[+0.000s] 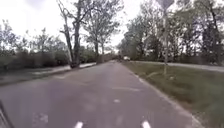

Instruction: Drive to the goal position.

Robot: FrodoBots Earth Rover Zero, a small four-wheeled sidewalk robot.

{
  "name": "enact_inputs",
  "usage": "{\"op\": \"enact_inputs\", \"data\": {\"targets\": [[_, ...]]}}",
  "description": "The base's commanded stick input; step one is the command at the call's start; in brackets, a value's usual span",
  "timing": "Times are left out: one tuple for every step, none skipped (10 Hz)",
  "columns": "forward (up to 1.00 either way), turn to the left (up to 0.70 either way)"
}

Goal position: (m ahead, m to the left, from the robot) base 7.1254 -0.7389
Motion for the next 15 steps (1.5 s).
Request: {"op": "enact_inputs", "data": {"targets": [[1.00,0.00],[1.00,0.00],[1.00,0.00],[1.00,0.00],[1.00,0.00],[1.00,0.00],[1.00,-0.17],[1.00,-0.27],[1.00,-0.17],[1.00,-0.04],[1.00,0.00],[1.00,0.00],[1.00,0.00],[1.00,0.00],[1.00,0.00]]}}
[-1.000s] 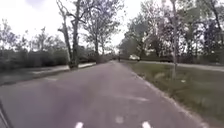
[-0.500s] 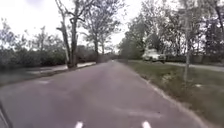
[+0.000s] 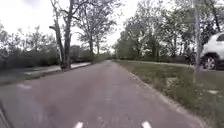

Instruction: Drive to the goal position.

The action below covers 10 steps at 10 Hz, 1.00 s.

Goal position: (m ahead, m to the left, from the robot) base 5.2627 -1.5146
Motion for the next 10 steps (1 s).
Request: {"op": "enact_inputs", "data": {"targets": [[1.00,0.00],[1.00,0.00],[1.00,0.00],[1.00,0.00],[1.00,0.00],[1.00,0.00],[1.00,0.00],[1.00,0.00],[1.00,0.00],[1.00,0.00]]}}
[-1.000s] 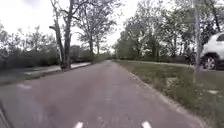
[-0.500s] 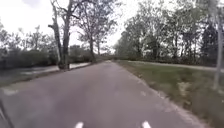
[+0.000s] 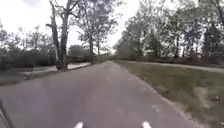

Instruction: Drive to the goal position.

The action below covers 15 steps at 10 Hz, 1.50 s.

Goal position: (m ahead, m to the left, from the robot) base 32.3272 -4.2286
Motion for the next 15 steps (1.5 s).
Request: {"op": "enact_inputs", "data": {"targets": [[1.00,0.00],[1.00,0.00],[1.00,0.00],[1.00,0.00],[1.00,0.00],[1.00,0.00],[1.00,0.00],[1.00,0.00],[1.00,0.00],[1.00,0.00],[1.00,0.00],[1.00,0.00],[1.00,0.00],[1.00,0.00],[1.00,0.00]]}}
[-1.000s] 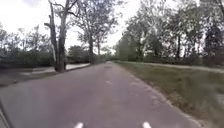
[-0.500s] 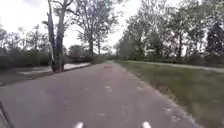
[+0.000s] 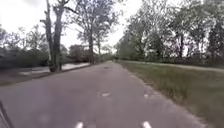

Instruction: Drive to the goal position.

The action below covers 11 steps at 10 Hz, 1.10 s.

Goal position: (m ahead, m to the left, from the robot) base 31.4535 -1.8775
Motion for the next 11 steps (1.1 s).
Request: {"op": "enact_inputs", "data": {"targets": [[1.00,0.00],[1.00,0.00],[1.00,0.00],[1.00,0.00],[1.00,0.00],[1.00,0.00],[1.00,0.00],[1.00,0.00],[1.00,0.00],[1.00,0.00],[1.00,0.00]]}}
